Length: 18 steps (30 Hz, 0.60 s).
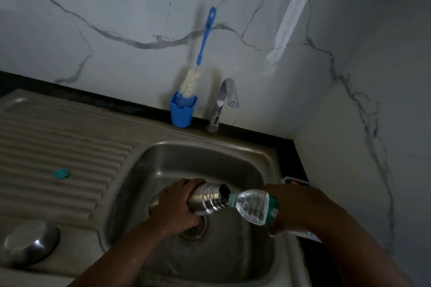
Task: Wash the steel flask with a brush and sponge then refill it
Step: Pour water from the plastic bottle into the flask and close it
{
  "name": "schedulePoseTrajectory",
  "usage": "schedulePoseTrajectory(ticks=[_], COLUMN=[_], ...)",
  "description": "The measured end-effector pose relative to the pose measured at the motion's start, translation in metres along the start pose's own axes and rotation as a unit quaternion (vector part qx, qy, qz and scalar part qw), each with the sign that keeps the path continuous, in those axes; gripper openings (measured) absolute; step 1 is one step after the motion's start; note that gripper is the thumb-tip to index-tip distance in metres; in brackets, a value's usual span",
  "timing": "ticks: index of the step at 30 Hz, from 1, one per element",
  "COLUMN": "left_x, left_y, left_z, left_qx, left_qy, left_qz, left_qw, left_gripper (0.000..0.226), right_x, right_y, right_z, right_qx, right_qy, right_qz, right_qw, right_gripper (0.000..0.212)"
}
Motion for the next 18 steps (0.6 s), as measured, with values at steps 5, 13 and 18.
schedulePoseTrajectory(ticks=[5,13,18], left_x=[-0.001,-0.003,0.000], left_y=[0.001,0.002,0.001], left_z=[0.001,0.000,-0.003], left_qx=[-0.004,-0.001,0.008], left_qy=[-0.016,-0.021,-0.026], left_qz=[-0.004,-0.006,-0.008], left_qw=[1.000,1.000,1.000], left_gripper=[0.090,0.089,0.090], right_x=[0.006,0.015,0.024], right_y=[0.004,0.010,0.013], right_z=[0.005,0.014,0.021], right_qx=[-0.001,0.012,0.053], right_qy=[0.027,0.065,0.105], right_qz=[0.002,-0.005,-0.021], right_qw=[1.000,0.998,0.993], right_gripper=[0.066,0.065,0.069])
Point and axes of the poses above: each hand's wrist, its own y-axis away from the middle knuckle, its own z-axis out of the back of the hand, x = y × z, the point moved 1 cm from there along -y, towards the middle knuckle, and after that the axes turned 1 degree about -y, right-handed, at the moved point
